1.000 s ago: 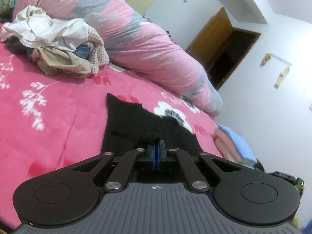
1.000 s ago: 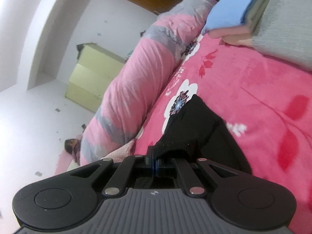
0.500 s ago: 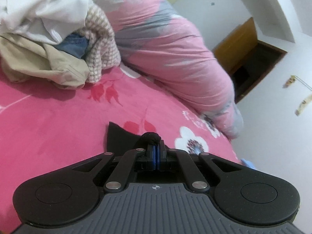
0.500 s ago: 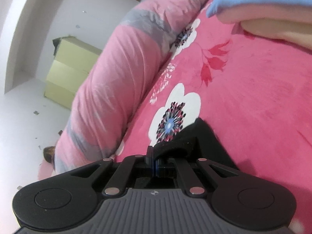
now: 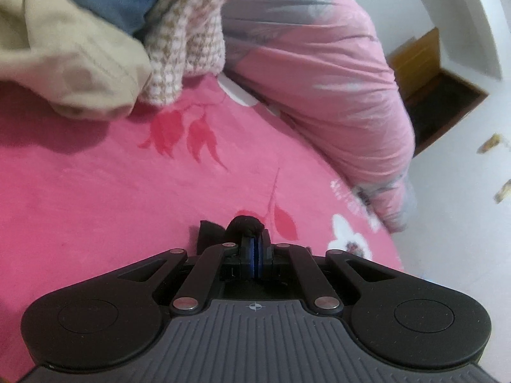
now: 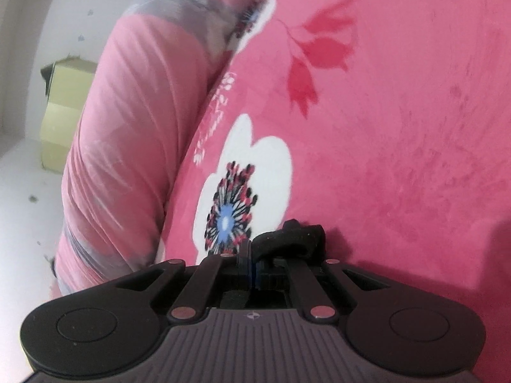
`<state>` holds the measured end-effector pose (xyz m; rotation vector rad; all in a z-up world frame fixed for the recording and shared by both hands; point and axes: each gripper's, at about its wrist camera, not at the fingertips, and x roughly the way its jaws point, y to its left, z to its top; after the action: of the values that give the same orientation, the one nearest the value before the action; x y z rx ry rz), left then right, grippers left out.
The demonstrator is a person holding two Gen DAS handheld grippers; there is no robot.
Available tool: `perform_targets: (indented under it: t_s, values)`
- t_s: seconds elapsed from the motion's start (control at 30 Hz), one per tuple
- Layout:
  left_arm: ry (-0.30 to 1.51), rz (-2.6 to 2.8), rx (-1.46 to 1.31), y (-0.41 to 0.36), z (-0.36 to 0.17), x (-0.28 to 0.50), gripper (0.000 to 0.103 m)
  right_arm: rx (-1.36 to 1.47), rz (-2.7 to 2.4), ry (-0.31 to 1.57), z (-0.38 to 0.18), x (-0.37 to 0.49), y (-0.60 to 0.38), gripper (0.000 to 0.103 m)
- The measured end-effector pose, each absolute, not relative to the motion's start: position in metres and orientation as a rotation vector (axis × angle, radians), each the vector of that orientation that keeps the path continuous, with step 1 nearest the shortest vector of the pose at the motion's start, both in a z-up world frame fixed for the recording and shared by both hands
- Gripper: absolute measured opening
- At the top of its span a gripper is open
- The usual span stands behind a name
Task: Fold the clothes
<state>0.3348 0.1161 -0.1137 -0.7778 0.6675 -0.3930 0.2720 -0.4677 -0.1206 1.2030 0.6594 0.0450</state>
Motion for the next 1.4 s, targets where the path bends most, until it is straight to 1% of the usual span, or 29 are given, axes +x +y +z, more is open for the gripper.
perform_targets:
  t_s: [0.07,0.13,0.17,0.2,0.23,0.27,0.3,0.33,0.4,0.43,0.5,0.6,0.63,0.67,0.77,0.8,0.83,0.93,1.07,1.13,1.17,1.27,1.4]
  values:
    - [0.669,-0.409,-0.841,0.122,-0.121,0.341,0.001,1.256,0.079,0.651,-0.13,0.276,-0.474,0.004]
    - [0.671,-0.415,-0.901,0.126,-0.13,0.346,0.003,1.318,0.113,0.641,-0.139,0.278,-0.481,0.009]
    - [0.675,-0.414,-0.933,0.128,-0.134,0.347,0.003,1.359,0.129,0.634,-0.144,0.278,-0.484,0.017]
    - [0.678,-0.414,-0.965,0.13,-0.137,0.348,0.004,1.404,0.146,0.621,-0.148,0.278,-0.486,0.023]
    - [0.682,-0.413,-0.997,0.132,-0.141,0.349,0.007,1.446,0.163,0.607,-0.152,0.277,-0.489,0.025]
    - [0.685,-0.412,-1.029,0.134,-0.145,0.35,0.008,1.478,0.184,0.592,-0.154,0.276,-0.491,0.033]
    - [0.678,-0.411,-1.056,0.137,-0.147,0.348,0.011,1.503,0.209,0.576,-0.155,0.275,-0.493,0.039]
    - [0.669,-0.409,-1.083,0.139,-0.149,0.347,0.016,1.528,0.234,0.56,-0.155,0.275,-0.495,0.048]
    - [0.645,-0.396,-1.128,0.145,-0.151,0.344,0.022,1.568,0.269,0.536,-0.156,0.275,-0.497,0.06]
    - [0.627,-0.38,-1.139,0.148,-0.151,0.342,0.025,1.583,0.283,0.531,-0.156,0.275,-0.498,0.063]
    - [0.604,-0.354,-1.158,0.154,-0.151,0.339,0.027,1.602,0.31,0.528,-0.156,0.278,-0.5,0.07]
    - [0.614,-0.331,-1.137,0.158,-0.15,0.336,0.027,1.595,0.309,0.57,-0.151,0.284,-0.501,0.075]
    - [0.62,-0.327,-1.119,0.158,-0.148,0.334,0.027,1.589,0.302,0.59,-0.148,0.287,-0.501,0.077]
    - [0.627,-0.322,-1.101,0.158,-0.146,0.332,0.027,1.58,0.292,0.619,-0.144,0.291,-0.501,0.082]
    - [0.647,-0.322,-0.994,0.15,-0.133,0.328,0.027,1.546,0.203,0.728,-0.13,0.306,-0.498,0.086]
    - [0.65,-0.33,-0.95,0.146,-0.127,0.326,0.027,1.56,0.169,0.755,-0.125,0.309,-0.497,0.089]
    - [0.655,-0.337,-0.907,0.141,-0.121,0.325,0.027,1.577,0.149,0.764,-0.12,0.312,-0.497,0.091]
    - [0.652,-0.376,-0.803,0.125,-0.112,0.321,0.028,1.666,0.137,0.701,-0.113,0.315,-0.498,0.102]
    - [0.667,-0.408,-0.625,0.1,-0.103,0.318,0.028,1.857,0.048,0.629,-0.129,0.312,-0.494,0.103]
    - [0.665,-0.407,-0.508,0.086,-0.1,0.312,0.028,1.891,0.07,0.579,-0.133,0.314,-0.494,0.103]
    - [0.669,-0.402,-0.456,0.081,-0.101,0.307,0.028,1.889,0.079,0.572,-0.135,0.317,-0.494,0.103]
    - [0.669,-0.379,-0.349,0.071,-0.104,0.299,0.028,1.788,0.035,0.723,-0.135,0.327,-0.491,0.103]
    - [0.664,-0.374,-0.341,0.069,-0.108,0.297,0.028,1.726,0.055,0.687,-0.114,0.319,-0.495,0.103]
